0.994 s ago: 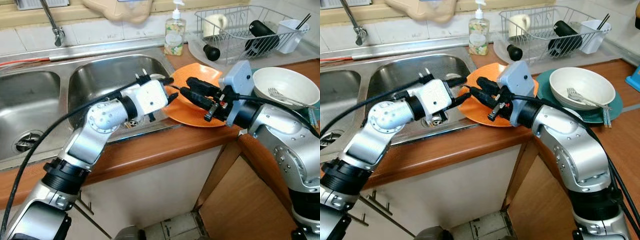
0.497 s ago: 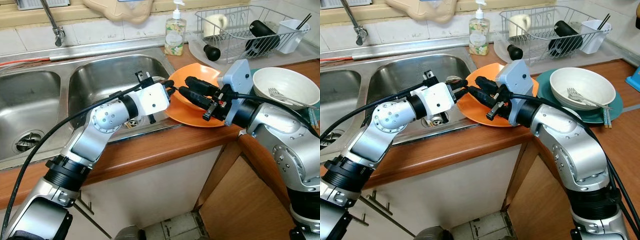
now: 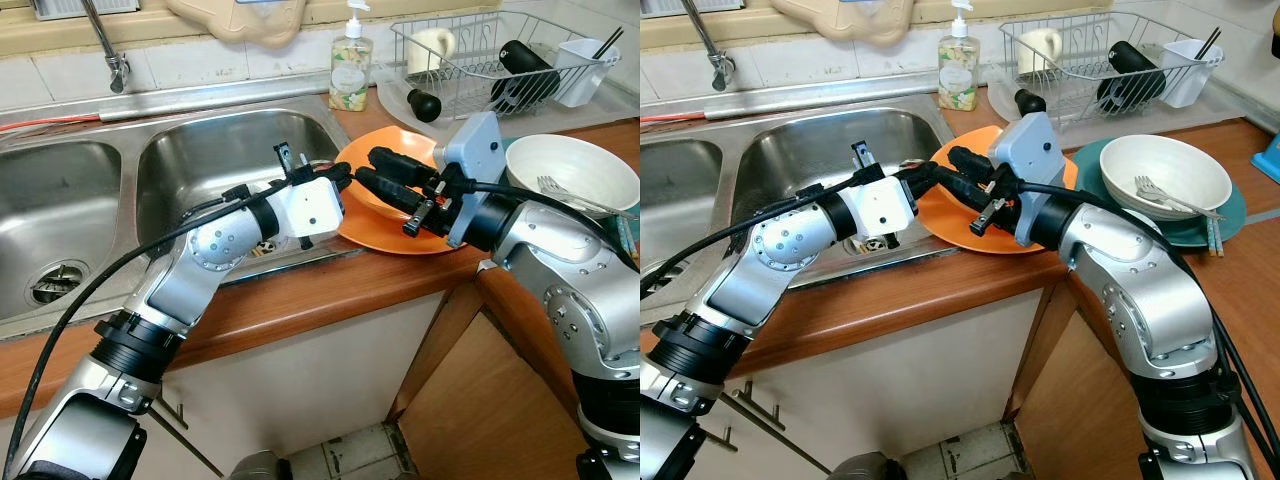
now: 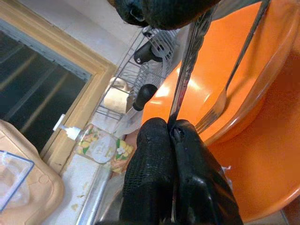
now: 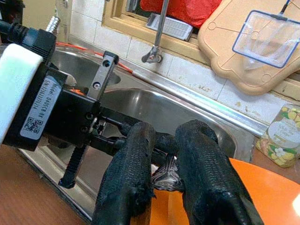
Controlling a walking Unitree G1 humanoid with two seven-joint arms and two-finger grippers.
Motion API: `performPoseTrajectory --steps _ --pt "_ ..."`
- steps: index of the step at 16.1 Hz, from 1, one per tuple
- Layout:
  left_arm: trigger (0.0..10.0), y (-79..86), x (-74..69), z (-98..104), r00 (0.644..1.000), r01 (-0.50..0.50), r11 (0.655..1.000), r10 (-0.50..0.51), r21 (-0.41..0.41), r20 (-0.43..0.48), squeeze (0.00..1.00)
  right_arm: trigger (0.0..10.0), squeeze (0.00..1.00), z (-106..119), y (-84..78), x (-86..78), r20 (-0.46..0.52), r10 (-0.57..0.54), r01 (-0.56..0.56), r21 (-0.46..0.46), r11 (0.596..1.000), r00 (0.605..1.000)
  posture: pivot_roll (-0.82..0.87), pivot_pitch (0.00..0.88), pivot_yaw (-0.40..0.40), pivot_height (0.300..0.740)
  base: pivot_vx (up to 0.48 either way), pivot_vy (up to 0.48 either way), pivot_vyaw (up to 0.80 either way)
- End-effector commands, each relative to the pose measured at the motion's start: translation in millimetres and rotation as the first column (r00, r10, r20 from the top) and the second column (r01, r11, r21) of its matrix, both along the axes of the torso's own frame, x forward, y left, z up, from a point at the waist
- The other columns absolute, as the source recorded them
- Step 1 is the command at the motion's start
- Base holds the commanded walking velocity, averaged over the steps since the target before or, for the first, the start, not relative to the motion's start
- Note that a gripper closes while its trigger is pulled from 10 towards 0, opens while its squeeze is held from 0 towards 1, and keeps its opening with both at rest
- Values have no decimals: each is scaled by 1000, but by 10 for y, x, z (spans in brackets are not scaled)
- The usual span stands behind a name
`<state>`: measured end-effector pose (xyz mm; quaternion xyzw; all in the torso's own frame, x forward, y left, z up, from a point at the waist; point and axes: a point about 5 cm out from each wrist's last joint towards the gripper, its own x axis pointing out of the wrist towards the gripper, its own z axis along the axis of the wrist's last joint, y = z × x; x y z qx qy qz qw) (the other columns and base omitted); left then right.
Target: Kitchen organization
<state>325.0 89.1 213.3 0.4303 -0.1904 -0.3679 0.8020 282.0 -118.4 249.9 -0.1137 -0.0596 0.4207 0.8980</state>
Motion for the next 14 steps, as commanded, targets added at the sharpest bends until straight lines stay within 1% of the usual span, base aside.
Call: performPoseTrajectory --steps 1,2,3,4,5,6,7,11,13,14 --pt "0 40 55 67 999 -27 1000 27 11 29 0 10000 0 54 46 14 9 4 -4 19 1000 1000 -33 0 44 716 0 0 0" --pt "0 43 57 70 999 -28 1000 28 11 30 0 10000 251 59 41 20 9 -1 1 25 1000 1000 -33 0 44 716 0 0 0" --pt "0 58 66 83 999 -36 999 36 10 36 0 10000 1000 79 25 33 16 -16 16 37 999 1000 -33 0 46 716 0 0 0" --pt "0 77 78 93 998 -47 999 47 11 42 0 10000 929 98 7 49 32 -43 41 40 998 999 -33 0 46 716 0 0 0" --pt "0 92 86 96 998 -55 998 55 11 44 0 10000 0 105 2 55 37 -52 50 44 998 998 -34 0 47 716 0 0 0" --pt "0 153 124 111 994 -96 995 96 3 53 0 10000 0 126 -13 68 47 -71 68 64 996 996 -34 0 47 716 0 0 0" --pt "0 167 133 116 993 -105 995 104 -1 54 0 10000 0 130 -15 70 48 -73 70 68 995 996 -34 0 47 716 0 0 0" --pt "0 357 213 165 976 -206 978 207 -22 67 0 10000 0 172 -36 80 55 -96 90 102 991 994 -33 0 48 716 0 0 0" --pt "0 446 245 183 964 -254 966 256 -38 71 0 10000 0 171 -40 81 55 -100 94 102 990 993 -33 0 49 716 0 0 0" --pt "0 523 274 166 951 -302 953 303 -25 62 0 10000 0 159 -42 78 51 -99 94 92 991 994 -34 0 51 716 0 0 0"
